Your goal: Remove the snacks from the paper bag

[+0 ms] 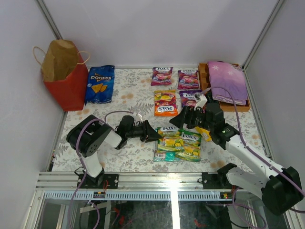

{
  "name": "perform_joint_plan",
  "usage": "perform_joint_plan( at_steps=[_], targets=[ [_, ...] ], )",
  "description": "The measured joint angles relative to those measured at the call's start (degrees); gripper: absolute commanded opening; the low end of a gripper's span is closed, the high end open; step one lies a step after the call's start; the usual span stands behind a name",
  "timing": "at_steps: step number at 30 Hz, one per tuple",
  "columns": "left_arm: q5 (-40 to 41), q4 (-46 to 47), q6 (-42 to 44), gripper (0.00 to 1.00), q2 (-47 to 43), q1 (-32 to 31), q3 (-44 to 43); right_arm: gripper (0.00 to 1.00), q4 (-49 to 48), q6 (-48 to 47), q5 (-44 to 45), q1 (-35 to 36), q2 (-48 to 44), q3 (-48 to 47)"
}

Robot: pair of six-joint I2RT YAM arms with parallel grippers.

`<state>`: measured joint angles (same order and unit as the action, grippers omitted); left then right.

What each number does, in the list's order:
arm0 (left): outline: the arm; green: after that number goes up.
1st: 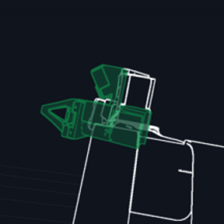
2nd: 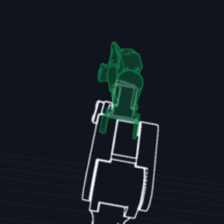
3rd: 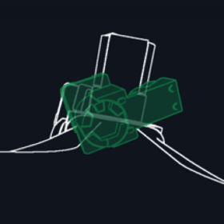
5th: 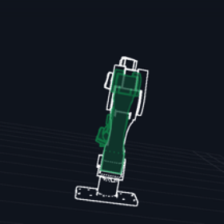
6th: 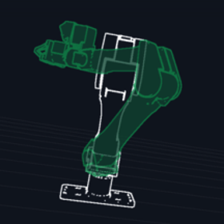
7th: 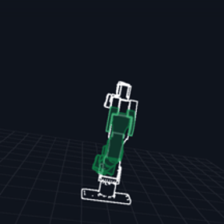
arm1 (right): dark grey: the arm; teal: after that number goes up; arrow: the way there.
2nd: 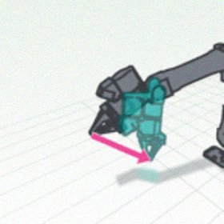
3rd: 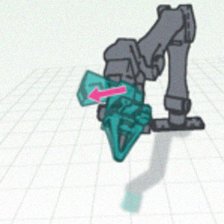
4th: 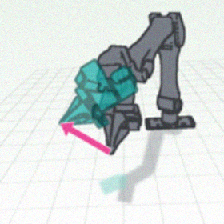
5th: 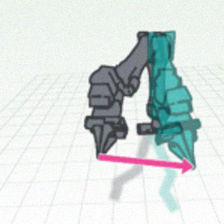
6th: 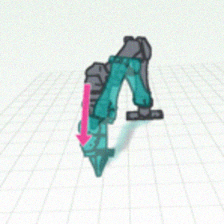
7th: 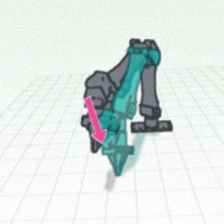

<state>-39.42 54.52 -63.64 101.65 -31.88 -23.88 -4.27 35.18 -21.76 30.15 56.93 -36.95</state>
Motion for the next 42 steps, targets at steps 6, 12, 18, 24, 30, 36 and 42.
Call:
perform_joint_plan(
  at_steps=[6,12,18,24,30,36,42],
  targets=[
    [-0.1,1.5,-0.4,0.22,0.1,0.0,0.1,0.68,-2.5,3.0,-0.4,-5.2,4.1,4.7],
    [-0.1,1.4,0.2,0.13,0.1,0.0,0.1,0.53,-4.7,4.1,-0.2,-7.8,7.0,9.5],
    [-0.1,1.4,0.5,0.08,0.1,0.0,0.1,0.5,-9.0,5.8,0.2,-9.8,12.9,13.5],
    [-0.2,2.1,0.5,0.07,1.0,0.0,0.1,0.47,-15.8,8.6,0.0,-10.1,18.4,14.9],
    [-0.7,3.0,0.5,0.07,2.0,0.0,0.0,0.34,-24.2,11.6,-0.5,-10.2,22.6,15.9],
    [-1.8,3.3,0.5,0.06,2.8,0.0,-0.4,0.08,-32.9,14.4,-2.0,-10.6,26.9,15.9],
    [-2.5,3.1,1.1,0.0,3.1,0.1,-0.6,0.0,-37.7,16.0,-4.5,-10.7,27.6,15.9]
  ],
)
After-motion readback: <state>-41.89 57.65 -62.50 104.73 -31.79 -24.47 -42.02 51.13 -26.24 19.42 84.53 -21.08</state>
